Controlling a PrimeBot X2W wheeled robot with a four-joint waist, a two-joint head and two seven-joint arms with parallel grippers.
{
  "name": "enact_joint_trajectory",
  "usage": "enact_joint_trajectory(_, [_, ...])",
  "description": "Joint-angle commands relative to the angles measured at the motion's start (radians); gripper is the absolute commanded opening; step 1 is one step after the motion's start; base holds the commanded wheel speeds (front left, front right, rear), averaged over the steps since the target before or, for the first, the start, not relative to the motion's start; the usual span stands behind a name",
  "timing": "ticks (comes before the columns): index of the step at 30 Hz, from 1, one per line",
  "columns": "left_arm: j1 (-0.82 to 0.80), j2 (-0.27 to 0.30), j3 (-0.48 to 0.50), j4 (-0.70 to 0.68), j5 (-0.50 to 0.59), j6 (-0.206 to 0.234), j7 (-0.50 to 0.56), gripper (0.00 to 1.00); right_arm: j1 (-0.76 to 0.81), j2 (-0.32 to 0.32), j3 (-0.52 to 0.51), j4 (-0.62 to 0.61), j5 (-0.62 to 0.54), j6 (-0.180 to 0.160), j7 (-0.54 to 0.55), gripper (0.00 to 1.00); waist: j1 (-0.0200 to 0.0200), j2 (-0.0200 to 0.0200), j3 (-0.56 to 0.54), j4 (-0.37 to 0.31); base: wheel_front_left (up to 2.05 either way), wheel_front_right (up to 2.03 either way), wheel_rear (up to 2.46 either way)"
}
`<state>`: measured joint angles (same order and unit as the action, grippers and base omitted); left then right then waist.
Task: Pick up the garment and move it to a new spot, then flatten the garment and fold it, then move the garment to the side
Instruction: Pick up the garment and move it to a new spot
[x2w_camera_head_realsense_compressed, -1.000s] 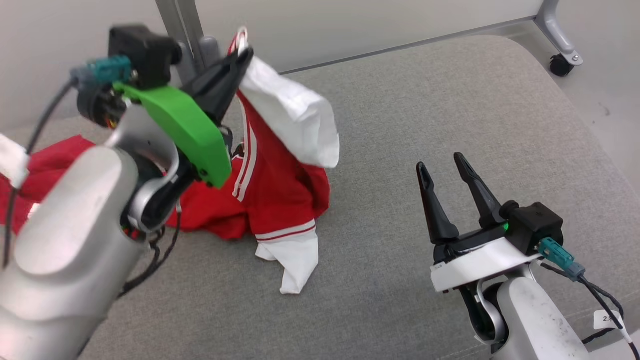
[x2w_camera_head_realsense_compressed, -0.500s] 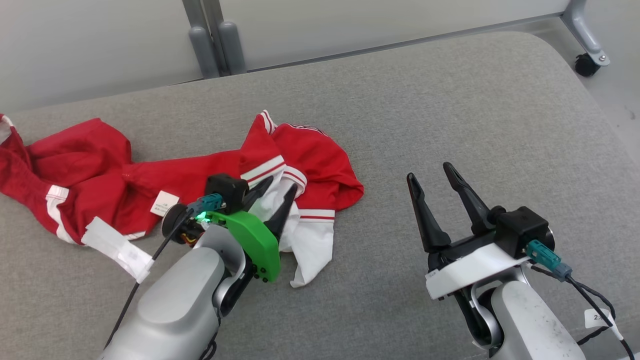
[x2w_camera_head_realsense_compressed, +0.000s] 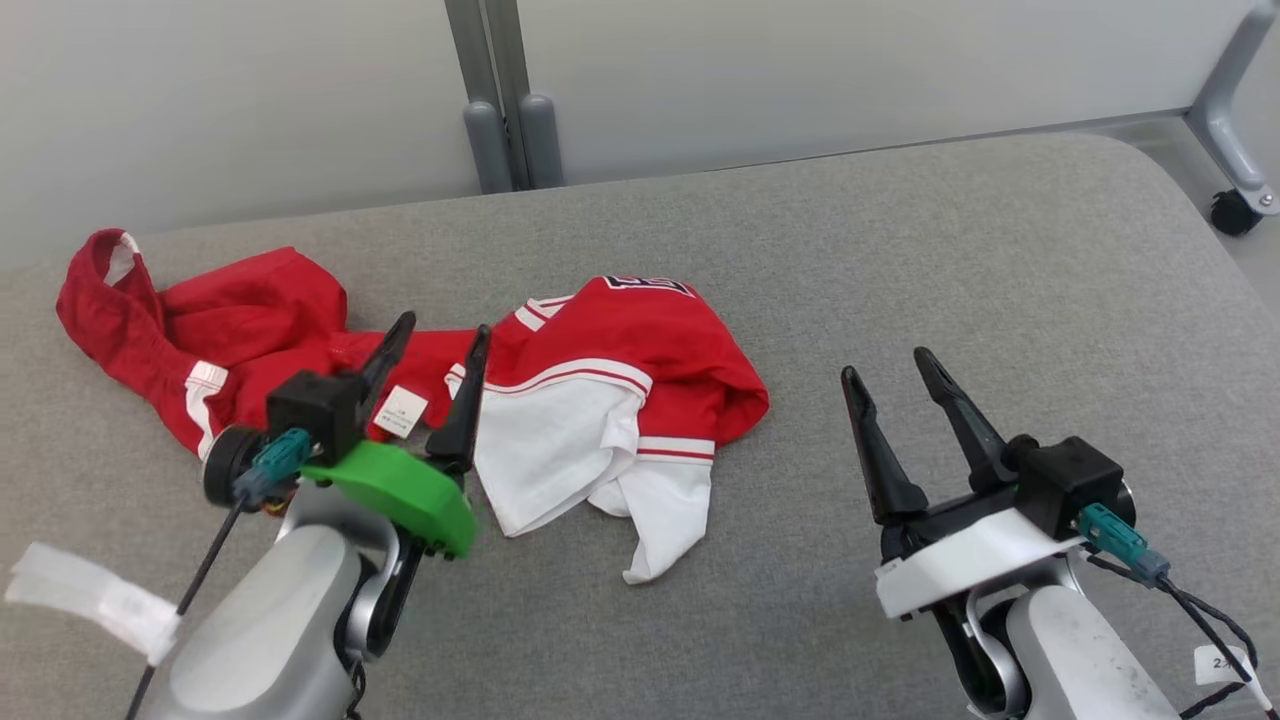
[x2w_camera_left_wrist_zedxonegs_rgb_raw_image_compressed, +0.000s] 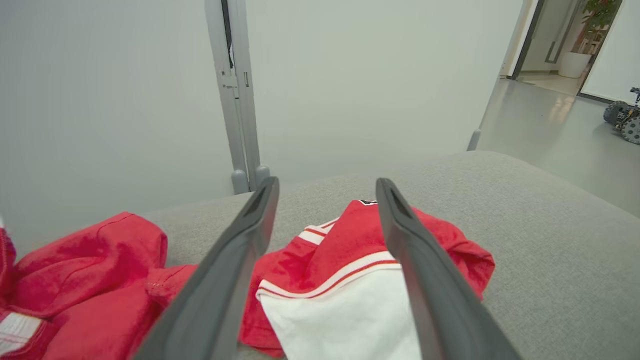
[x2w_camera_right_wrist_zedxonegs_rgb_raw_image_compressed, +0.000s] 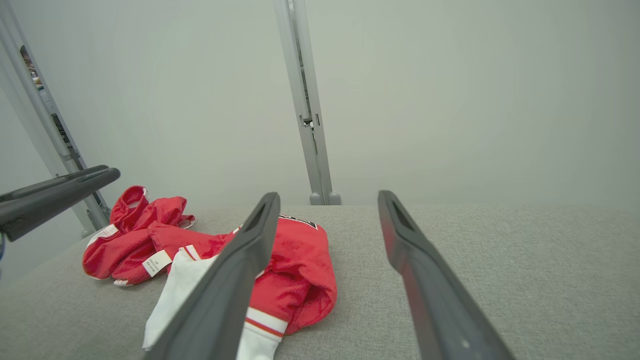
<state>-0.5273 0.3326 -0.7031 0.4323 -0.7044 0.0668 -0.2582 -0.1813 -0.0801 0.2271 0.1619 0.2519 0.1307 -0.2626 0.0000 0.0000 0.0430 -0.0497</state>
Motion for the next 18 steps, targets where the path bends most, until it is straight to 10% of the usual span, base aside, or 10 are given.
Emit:
enact_joint_trajectory(1, [0.053, 0.024, 0.026, -0.037, 0.008, 0.029, -0.007, 1.0, 0.017, -0.006, -0.013, -0.009, 0.0, 0.0, -0.003, 1.0, 0.0, 0.0, -0.02, 0.017, 0.0, 0.0, 0.0])
enact_joint_trajectory(10, [0.358, 0.022, 0.256, -0.308, 0.1, 0.139, -0.007, 1.0, 0.061, -0.006, -0.058, -0.033, -0.003, 0.0, -0.003, 1.0, 0.0, 0.0, -0.036, 0.034, 0.0, 0.0, 0.0])
enact_joint_trajectory(18, [0.477, -0.048, 0.344, -0.353, 0.174, 0.095, -0.007, 1.0, 0.058, 0.001, -0.048, -0.031, -0.008, 0.0, -0.003, 1.0, 0.0, 0.0, -0.031, 0.029, 0.0, 0.0, 0.0])
